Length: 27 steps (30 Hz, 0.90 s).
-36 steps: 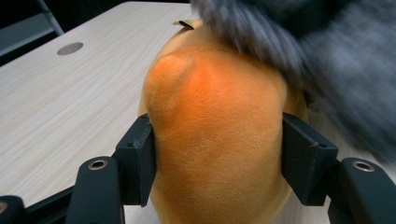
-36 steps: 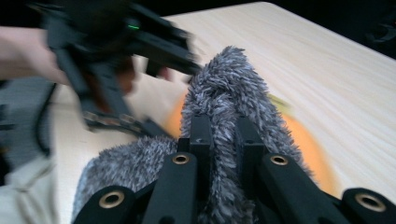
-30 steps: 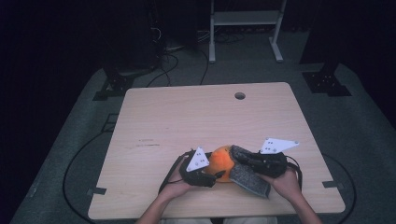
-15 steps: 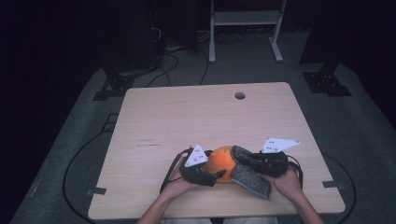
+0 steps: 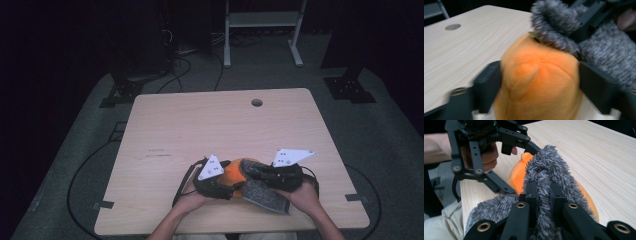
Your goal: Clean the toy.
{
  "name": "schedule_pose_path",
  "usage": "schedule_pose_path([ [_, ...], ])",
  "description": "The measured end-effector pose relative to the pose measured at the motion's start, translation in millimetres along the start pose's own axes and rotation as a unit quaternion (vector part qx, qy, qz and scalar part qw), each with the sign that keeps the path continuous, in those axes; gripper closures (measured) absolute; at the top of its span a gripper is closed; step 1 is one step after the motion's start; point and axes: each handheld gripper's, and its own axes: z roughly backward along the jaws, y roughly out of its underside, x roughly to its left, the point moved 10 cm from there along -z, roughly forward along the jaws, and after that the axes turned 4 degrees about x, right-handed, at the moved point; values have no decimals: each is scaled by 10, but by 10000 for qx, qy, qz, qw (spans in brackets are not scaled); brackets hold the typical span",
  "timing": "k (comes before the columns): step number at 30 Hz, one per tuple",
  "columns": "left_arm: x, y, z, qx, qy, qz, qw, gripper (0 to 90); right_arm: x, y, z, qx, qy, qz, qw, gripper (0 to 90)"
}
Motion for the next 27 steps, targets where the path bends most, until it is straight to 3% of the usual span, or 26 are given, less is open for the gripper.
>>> schedule_pose_path([
  [3,-26,42,-7,-9,-36,-138,9999,360,-36,-26,33,-76,33,-43,10000,804],
  [5,-35,57,-6,11,-66,-286,9996,374,-90,-14,53,-125,77,-137,9998,804],
  [9,-53,57,-9,-3,-13,-370,9993,375,-149,44,66,-87,29,-271,9996,805],
  [13,-86,72,-3,28,42,-531,9986,389,17,-71,44,-190,-158,-57,9997,804],
  [15,-73,96,16,100,28,-586,9982,400,43,-86,2,-116,-116,86,9998,804],
  [18,-50,91,36,102,129,-432,9989,384,-13,-50,-16,-54,-16,7,10000,805],
  [21,-23,0,36,96,206,-24,9997,171,61,-36,-69,-115,-121,-67,9998,806],
  [23,-26,27,22,185,70,-216,9996,229,108,-63,-101,-171,-240,-61,9995,805],
  [27,21,128,27,160,36,-269,9995,364,-41,-30,-63,-220,-19,-182,9996,806],
])
